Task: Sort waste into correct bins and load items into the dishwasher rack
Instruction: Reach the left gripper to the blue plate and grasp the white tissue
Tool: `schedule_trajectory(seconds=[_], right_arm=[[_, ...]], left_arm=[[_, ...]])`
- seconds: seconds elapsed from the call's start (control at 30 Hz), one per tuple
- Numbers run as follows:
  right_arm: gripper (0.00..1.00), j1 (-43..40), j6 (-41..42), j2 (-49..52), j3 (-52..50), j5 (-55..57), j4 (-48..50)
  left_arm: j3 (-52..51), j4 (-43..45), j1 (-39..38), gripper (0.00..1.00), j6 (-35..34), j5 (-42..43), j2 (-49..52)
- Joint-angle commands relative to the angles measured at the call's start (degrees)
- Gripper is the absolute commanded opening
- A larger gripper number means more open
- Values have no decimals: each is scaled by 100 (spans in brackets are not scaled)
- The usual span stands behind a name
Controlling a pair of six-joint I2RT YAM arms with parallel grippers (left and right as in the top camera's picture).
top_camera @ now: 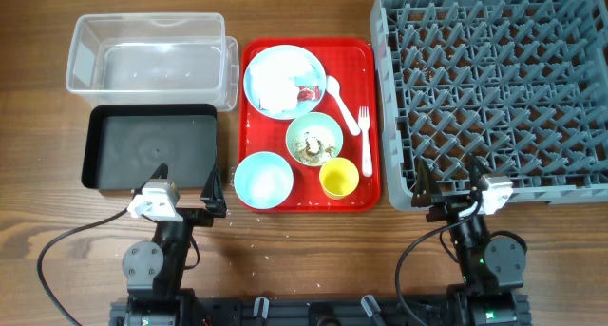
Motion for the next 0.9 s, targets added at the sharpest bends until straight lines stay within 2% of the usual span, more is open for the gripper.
schedule_trajectory(seconds=[0.0,0.4,0.53,0.73,0.87], right_arm=[[100,24,50,-26,-7,96,11],[100,24,44,-26,-7,98,81],[100,24,278,-26,-4,24,623],[100,22,-450,-26,2,-901,933],[100,22,-496,-26,142,-1078,881]], left_arm=[[-37,-13,46,100,-31,48,-61],[-37,-13,46,100,-31,48,-61],[-37,4,46,100,-33,50,-61],[-37,404,42,100,-35,186,-61],[-20,813,42,100,-33,201,-61]])
